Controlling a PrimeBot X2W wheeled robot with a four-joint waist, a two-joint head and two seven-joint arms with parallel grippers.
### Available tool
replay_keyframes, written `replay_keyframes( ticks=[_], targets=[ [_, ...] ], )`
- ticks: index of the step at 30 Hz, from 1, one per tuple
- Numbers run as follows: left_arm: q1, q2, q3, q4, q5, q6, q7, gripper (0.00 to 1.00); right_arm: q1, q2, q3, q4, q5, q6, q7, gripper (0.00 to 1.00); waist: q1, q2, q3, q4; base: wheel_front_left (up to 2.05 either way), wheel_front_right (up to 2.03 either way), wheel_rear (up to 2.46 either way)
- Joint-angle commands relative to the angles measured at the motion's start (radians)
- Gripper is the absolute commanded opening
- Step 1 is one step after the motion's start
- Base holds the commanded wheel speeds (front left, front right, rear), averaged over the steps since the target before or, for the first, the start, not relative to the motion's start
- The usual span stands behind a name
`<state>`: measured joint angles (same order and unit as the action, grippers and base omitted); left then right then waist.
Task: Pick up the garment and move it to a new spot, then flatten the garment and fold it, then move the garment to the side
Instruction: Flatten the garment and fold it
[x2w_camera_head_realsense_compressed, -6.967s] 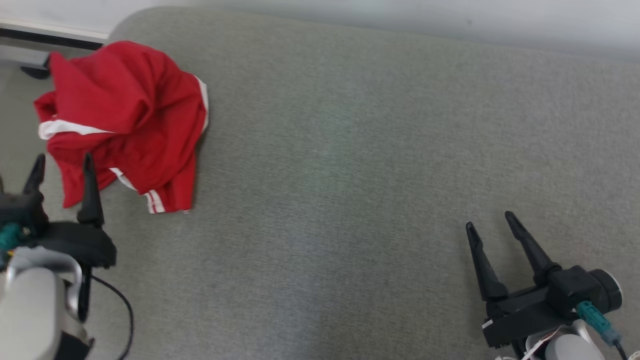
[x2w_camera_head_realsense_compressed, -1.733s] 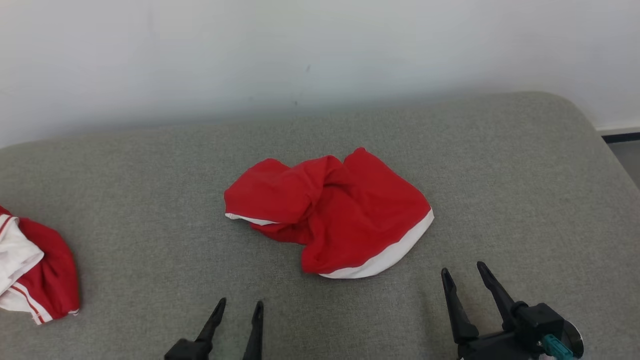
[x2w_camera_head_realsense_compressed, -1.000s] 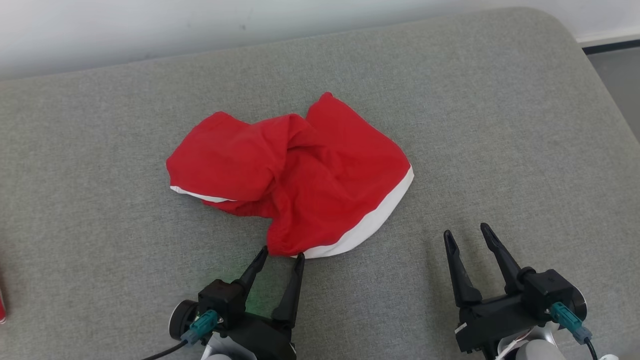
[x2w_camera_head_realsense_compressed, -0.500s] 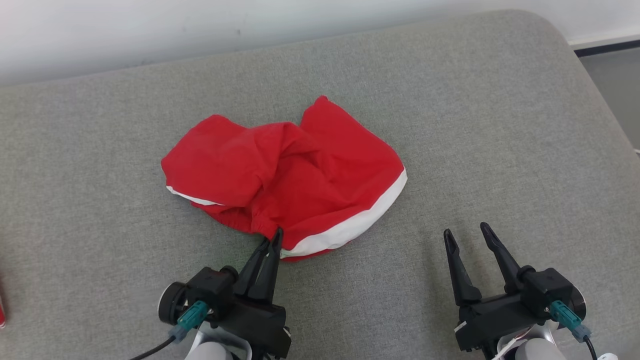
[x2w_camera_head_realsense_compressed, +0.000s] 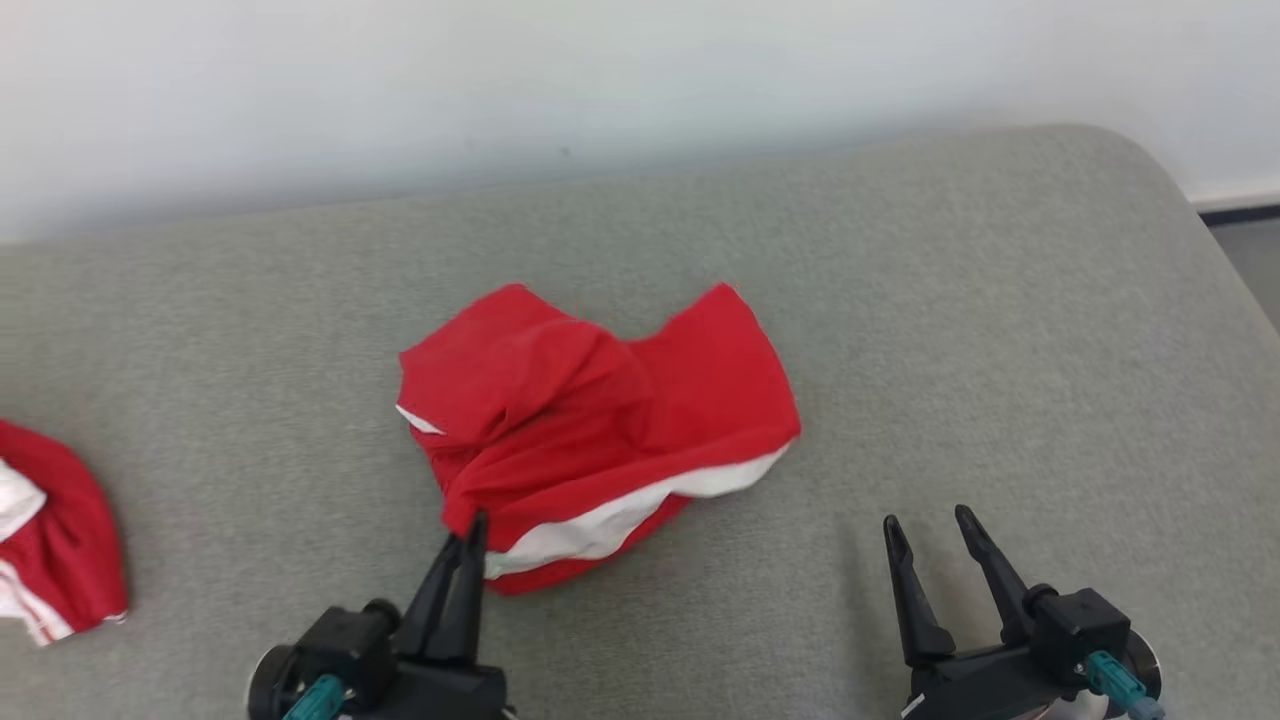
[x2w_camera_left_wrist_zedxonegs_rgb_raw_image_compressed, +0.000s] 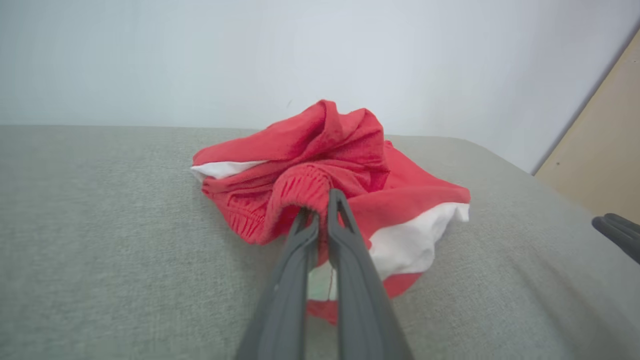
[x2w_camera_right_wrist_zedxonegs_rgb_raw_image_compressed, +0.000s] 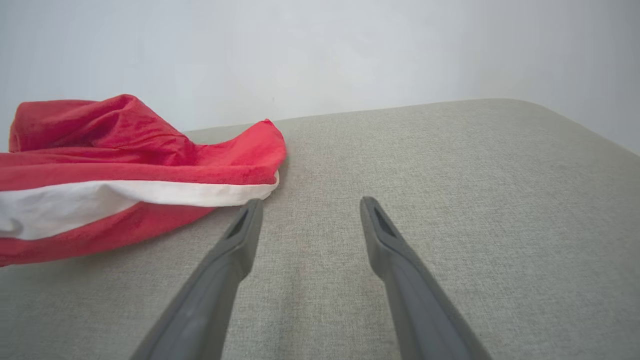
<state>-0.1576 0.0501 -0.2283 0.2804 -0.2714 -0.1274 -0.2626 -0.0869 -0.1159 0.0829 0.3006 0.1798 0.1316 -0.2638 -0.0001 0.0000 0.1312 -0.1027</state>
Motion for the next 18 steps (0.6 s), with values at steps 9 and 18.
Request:
replay_keyframes(
  ticks=[9,18],
  targets=[
    [0.070,0.001,0.172,0.022,0.081,0.050,-0.003,0.00,0.020,0.023,-0.001,-0.005,-0.011,-0.002,-0.001,1.00,0.0001,0.0000,-0.054,0.076,0.00,0.00,0.00],
    [0.039,0.000,0.257,0.109,0.124,0.102,-0.003,0.00,0.004,-0.002,0.000,-0.003,-0.001,-0.002,-0.001,1.00,0.0001,0.0000,-0.024,0.045,0.00,0.00,0.00]
  ],
)
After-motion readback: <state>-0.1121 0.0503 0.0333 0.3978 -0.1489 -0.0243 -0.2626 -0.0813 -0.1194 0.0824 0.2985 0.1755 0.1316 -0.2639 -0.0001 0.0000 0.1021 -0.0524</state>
